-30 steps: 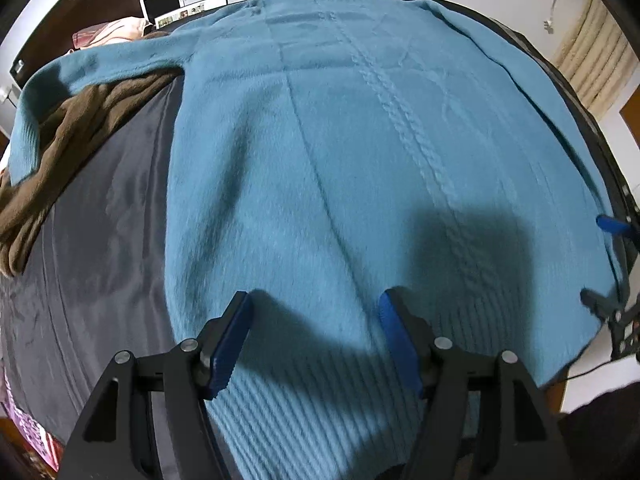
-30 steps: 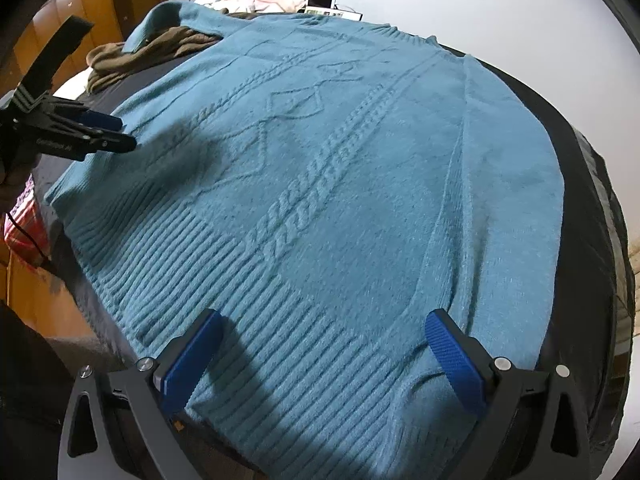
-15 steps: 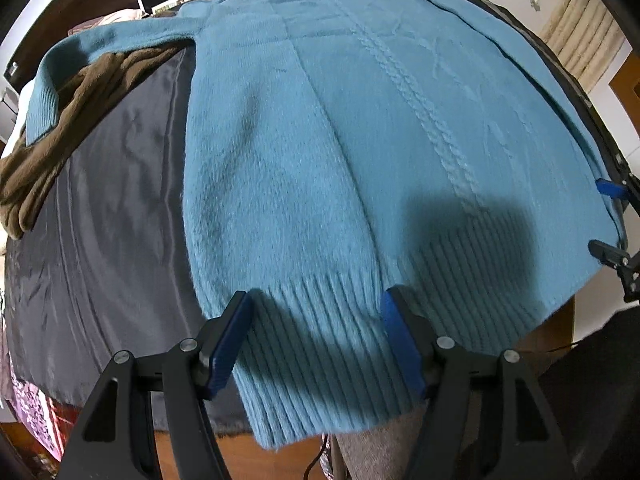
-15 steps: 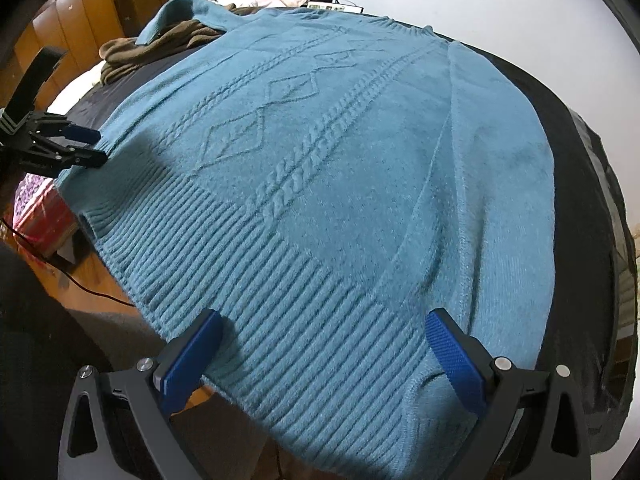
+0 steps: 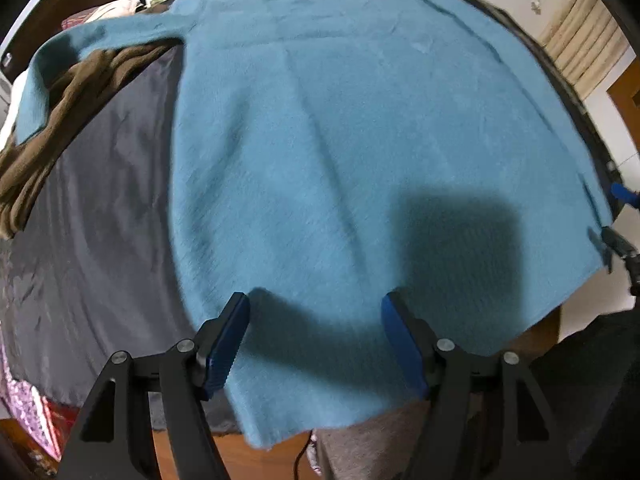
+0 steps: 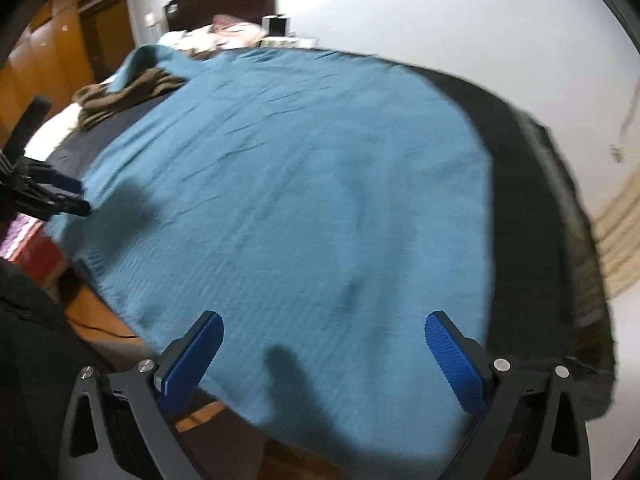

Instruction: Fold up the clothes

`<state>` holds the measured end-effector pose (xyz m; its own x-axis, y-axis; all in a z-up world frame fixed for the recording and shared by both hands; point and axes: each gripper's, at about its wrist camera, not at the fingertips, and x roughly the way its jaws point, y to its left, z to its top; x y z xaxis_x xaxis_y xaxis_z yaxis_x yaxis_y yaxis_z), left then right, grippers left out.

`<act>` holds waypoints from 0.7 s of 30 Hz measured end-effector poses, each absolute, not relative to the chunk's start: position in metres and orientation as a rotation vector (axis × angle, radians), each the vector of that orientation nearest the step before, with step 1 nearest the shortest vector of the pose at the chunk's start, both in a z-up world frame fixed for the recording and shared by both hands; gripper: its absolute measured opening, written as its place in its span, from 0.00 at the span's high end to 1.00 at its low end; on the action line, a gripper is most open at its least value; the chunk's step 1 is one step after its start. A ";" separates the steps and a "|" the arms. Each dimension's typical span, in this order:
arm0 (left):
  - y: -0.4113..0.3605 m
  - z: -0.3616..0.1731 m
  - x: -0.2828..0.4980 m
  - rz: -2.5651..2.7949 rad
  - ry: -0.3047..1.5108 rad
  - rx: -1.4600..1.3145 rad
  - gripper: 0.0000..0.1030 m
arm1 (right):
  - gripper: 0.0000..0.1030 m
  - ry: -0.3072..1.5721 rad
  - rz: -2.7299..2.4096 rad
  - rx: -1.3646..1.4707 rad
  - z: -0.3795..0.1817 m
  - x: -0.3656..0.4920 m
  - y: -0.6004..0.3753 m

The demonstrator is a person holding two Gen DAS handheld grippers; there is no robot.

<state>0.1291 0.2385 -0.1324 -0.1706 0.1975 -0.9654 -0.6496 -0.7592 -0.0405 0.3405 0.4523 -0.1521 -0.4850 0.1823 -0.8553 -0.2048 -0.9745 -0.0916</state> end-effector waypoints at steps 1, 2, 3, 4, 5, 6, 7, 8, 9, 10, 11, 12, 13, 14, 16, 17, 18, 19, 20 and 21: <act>0.245 -0.130 0.129 1.968 0.522 -1.526 0.30 | 0.01 0.019 2.501 -1.439 -0.152 0.343 0.458; 0.251 -0.126 0.129 1.960 0.524 -1.506 0.30 | 0.01 0.004 2.473 -1.426 -0.152 0.346 0.464; 0.260 -0.123 0.129 1.950 0.526 -1.481 0.30 | 0.01 0.006 2.448 -1.422 -0.154 0.348 0.470; 0.266 -0.120 0.129 1.940 0.525 -1.466 0.30 | 0.01 0.023 2.427 -1.425 -0.157 0.350 0.476; 0.273 -0.118 0.130 1.930 0.523 -1.452 0.30 | 0.01 0.047 2.411 -1.428 -0.160 0.352 0.482; 0.280 -0.116 0.130 1.919 0.518 -1.437 0.30 | 0.01 0.084 2.410 -1.430 -0.161 0.353 0.487; 0.285 -0.114 0.129 1.913 0.515 -1.426 0.30 | 0.01 0.116 2.417 -1.433 -0.163 0.353 0.490; 0.290 -0.112 0.129 1.906 0.513 -1.416 0.30 | 0.01 0.135 2.430 -1.438 -0.163 0.351 0.490; 0.296 -0.111 0.134 1.903 0.515 -1.405 0.30 | 0.01 0.142 2.441 -1.446 -0.165 0.348 0.490; 0.302 -0.109 0.140 1.899 0.517 -1.393 0.30 | 0.01 0.140 2.449 -1.456 -0.167 0.344 0.488; 0.304 -0.108 0.143 1.899 0.518 -1.386 0.30 | 0.01 0.142 2.454 -1.467 -0.170 0.339 0.487; 0.306 -0.108 0.146 1.899 0.518 -1.380 0.30 | 0.04 0.147 2.455 -1.479 -0.174 0.335 0.485; 0.307 -0.107 0.150 1.899 0.518 -1.374 0.30 | 0.07 0.155 2.456 -1.487 -0.176 0.335 0.485; 0.309 -0.107 0.153 1.899 0.519 -1.368 0.30 | 0.08 0.177 2.455 -1.484 -0.177 0.338 0.488; 0.313 -0.105 0.149 1.907 0.508 -1.371 0.30 | 0.23 0.231 2.450 -1.462 -0.177 0.342 0.494; 0.307 -0.103 0.153 1.909 0.499 -1.375 0.30 | 0.28 0.254 2.442 -1.451 -0.176 0.343 0.500; 0.314 -0.107 0.147 1.909 0.491 -1.382 0.30 | 0.38 0.281 2.433 -1.443 -0.174 0.344 0.506; 0.322 -0.111 0.139 1.908 0.483 -1.388 0.30 | 0.46 0.308 2.427 -1.439 -0.173 0.345 0.511; 0.325 -0.114 0.136 1.908 0.481 -1.392 0.30 | 0.50 0.335 2.425 -1.439 -0.172 0.347 0.516; 0.327 -0.117 0.137 1.909 0.483 -1.393 0.30 | 0.53 0.364 2.424 -1.439 -0.171 0.347 0.521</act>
